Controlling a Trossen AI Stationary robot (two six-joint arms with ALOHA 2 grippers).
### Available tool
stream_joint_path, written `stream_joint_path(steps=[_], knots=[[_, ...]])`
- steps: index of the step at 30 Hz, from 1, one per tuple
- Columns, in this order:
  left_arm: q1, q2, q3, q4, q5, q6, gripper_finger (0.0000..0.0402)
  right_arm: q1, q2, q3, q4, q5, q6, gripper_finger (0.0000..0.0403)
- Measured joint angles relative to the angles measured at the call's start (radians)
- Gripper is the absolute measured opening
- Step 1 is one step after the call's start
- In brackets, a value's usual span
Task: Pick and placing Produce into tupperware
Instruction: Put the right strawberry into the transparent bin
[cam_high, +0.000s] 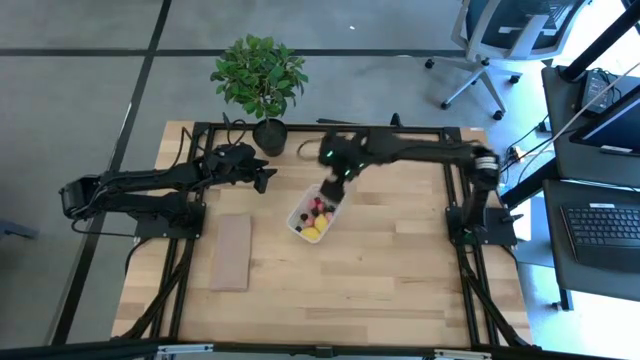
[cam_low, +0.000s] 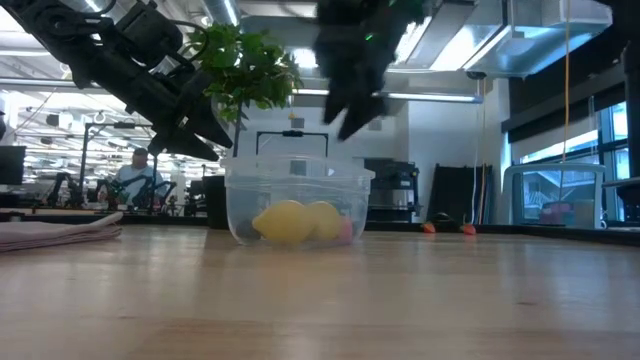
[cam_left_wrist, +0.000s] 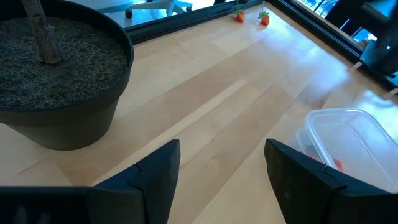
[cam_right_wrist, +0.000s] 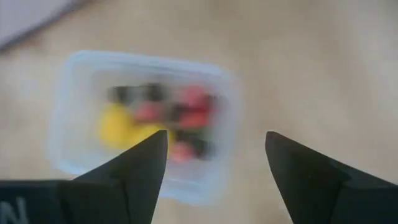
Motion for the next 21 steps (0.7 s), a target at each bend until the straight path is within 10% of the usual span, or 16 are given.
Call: stream_joint_path(steps=[7,21], knots=[[0.000,0.000,0.000,0.000,0.000,0.000,0.0225,-0.114,-0.190,0.000,-0.186,0.506,0.184,0.0273],[0.000,0.000,0.000,0.000,0.000,0.000,0.0225,-0.470,-0.238,-0.142,-0.218,0.561,0.569,0.0273]])
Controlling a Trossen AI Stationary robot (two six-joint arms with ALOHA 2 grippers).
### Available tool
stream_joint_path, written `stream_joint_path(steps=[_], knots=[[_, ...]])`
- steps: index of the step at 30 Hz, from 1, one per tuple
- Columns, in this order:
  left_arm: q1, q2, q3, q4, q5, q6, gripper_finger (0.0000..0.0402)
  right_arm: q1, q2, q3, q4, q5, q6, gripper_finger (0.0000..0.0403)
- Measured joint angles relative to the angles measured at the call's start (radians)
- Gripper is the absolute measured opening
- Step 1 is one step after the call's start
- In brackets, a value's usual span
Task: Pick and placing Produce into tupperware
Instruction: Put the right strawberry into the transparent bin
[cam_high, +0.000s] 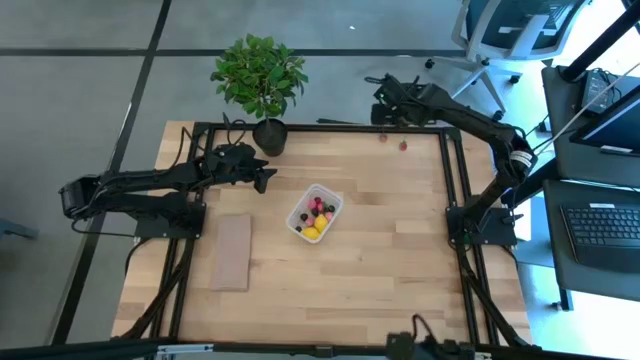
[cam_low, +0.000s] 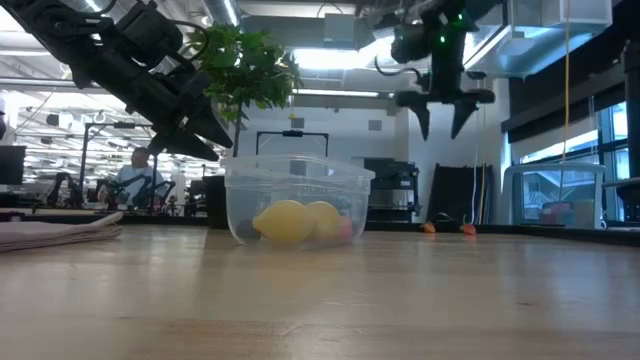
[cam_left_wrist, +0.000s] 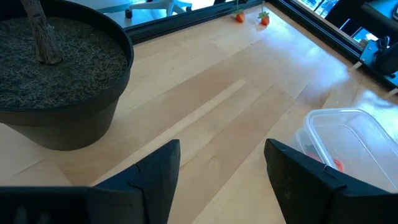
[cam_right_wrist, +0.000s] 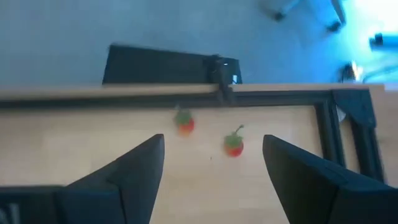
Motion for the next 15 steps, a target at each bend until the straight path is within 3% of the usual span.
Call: stream_joint_path(steps=[6,10,15], knots=[[0.000,0.000,0.000,0.000,0.000,0.000,0.0225,-0.107,0.000,-0.119,0.042,0.001,0.164,0.0273],[0.000,0.000,0.000,0.000,0.000,0.000,0.0225,-0.146,0.000,-0.218,0.111,-0.002,0.164,0.0273],[0.000,0.000,0.000,0.000,0.000,0.000,0.0225,-0.168,0.000,-0.322,0.273,-0.083,0.154,0.0273]])
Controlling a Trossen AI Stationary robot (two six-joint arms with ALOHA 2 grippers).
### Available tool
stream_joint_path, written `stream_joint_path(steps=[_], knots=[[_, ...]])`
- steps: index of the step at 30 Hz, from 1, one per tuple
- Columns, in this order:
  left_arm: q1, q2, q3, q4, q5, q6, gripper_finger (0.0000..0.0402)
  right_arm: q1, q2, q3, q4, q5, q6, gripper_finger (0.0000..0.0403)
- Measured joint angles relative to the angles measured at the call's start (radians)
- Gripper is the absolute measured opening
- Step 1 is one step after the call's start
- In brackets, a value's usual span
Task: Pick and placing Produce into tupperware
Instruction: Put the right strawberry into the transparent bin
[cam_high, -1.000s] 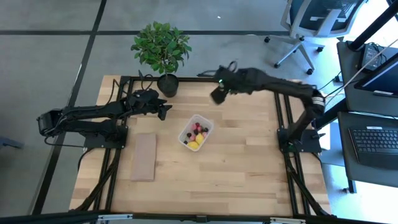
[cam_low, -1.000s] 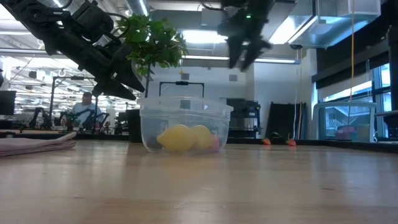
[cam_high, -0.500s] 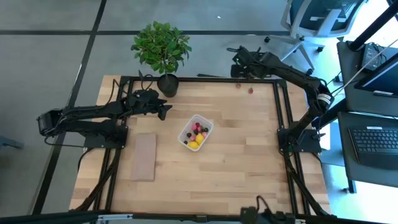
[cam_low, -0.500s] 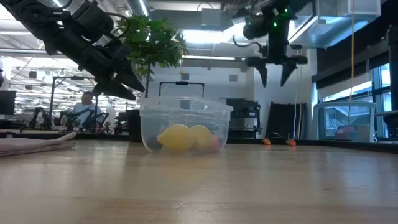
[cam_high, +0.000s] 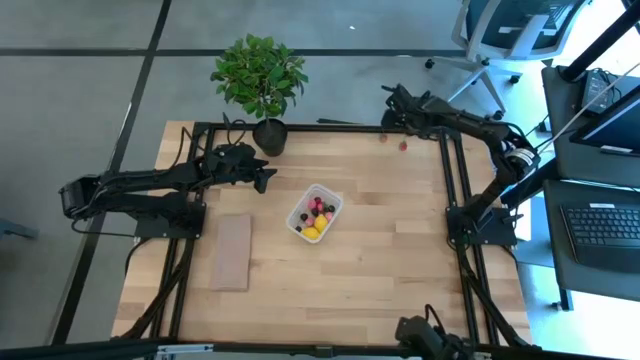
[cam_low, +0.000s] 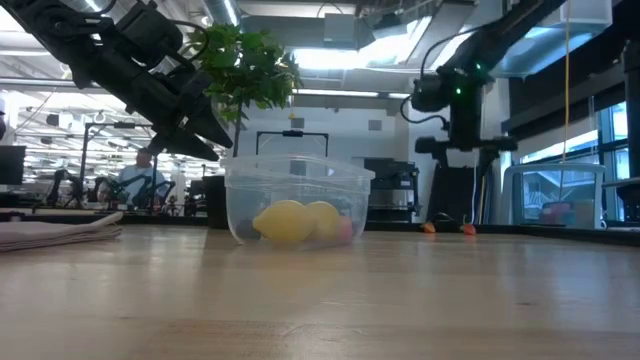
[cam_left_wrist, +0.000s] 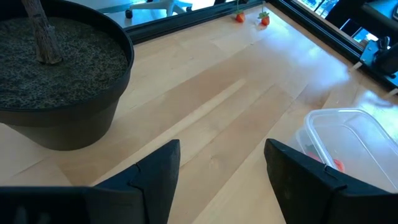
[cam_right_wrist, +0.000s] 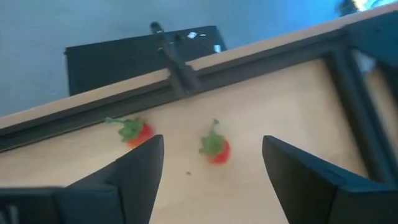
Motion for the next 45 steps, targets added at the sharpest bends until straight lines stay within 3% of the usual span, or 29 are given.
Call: stream_joint_path(steps=[4,12,36,45], knots=[[0.000,0.000,0.000,0.000,0.000,-0.001,0.0225,-0.003,0.002,-0.066,0.115,-0.016,-0.019,0.0273],[0.000,0.000,0.000,0.000,0.000,-0.002,0.0225,-0.017,0.027,-0.111,0.130,-0.015,-0.020,0.0273],[0.000,0.000,0.000,0.000,0.000,-0.004,0.0225,-0.027,0.219,-0.114,0.192,-0.044,-0.048,0.0273],[0.000,0.000,0.000,0.000,0.000,-0.004,0.0225,-0.026,0.232,-0.112,0.197,-0.051,-0.048,0.0273]])
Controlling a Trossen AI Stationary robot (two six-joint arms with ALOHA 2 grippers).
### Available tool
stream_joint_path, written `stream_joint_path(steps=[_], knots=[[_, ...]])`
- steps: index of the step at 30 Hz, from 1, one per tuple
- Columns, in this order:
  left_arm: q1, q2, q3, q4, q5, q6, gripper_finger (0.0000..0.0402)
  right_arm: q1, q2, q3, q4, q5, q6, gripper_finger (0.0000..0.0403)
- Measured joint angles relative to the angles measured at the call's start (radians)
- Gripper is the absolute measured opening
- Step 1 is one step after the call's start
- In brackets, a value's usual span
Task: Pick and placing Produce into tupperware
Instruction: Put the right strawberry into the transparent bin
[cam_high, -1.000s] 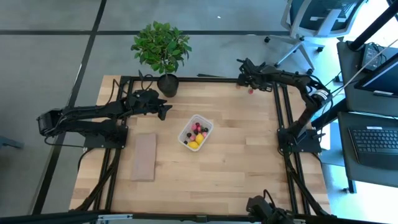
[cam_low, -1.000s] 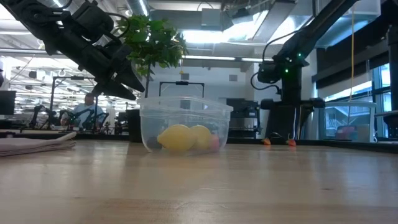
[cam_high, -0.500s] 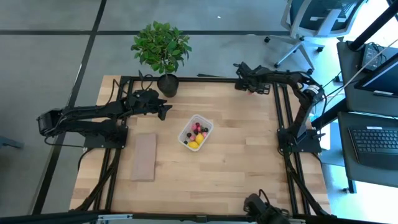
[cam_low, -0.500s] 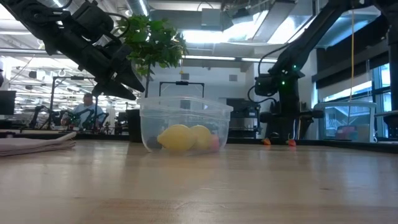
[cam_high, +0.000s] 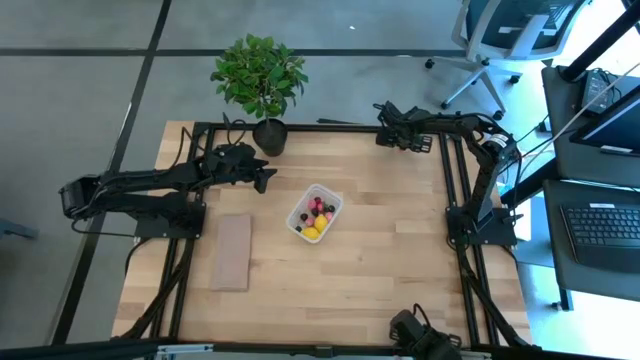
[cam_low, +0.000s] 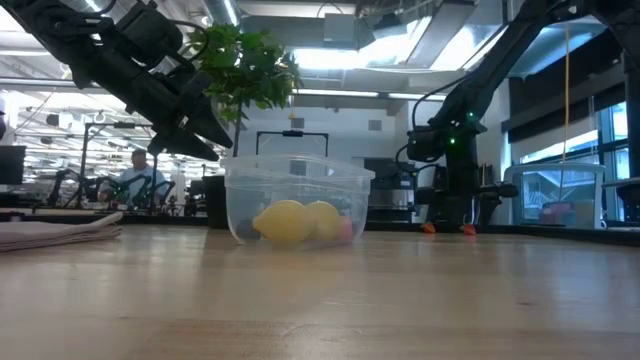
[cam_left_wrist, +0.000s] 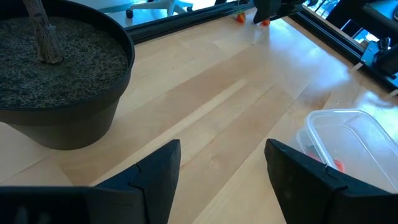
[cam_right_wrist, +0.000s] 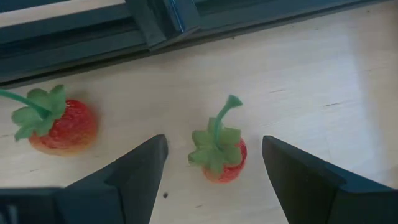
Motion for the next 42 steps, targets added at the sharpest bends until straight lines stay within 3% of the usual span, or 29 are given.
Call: stream_joint_path(steps=[8,25,42], knots=[[0.000,0.000,0.000,0.000,0.000,0.003,0.0225,-0.001,0.000,0.000,0.014,0.000,-0.127,0.0273],[0.000,0.000,0.000,0.000,0.000,0.002,0.0225,-0.017,0.001,-0.002,0.029,-0.062,-0.048,0.0273],[0.000,0.000,0.000,0.000,0.000,-0.001,0.0225,-0.033,0.001,-0.002,0.039,-0.099,-0.101,0.0273]])
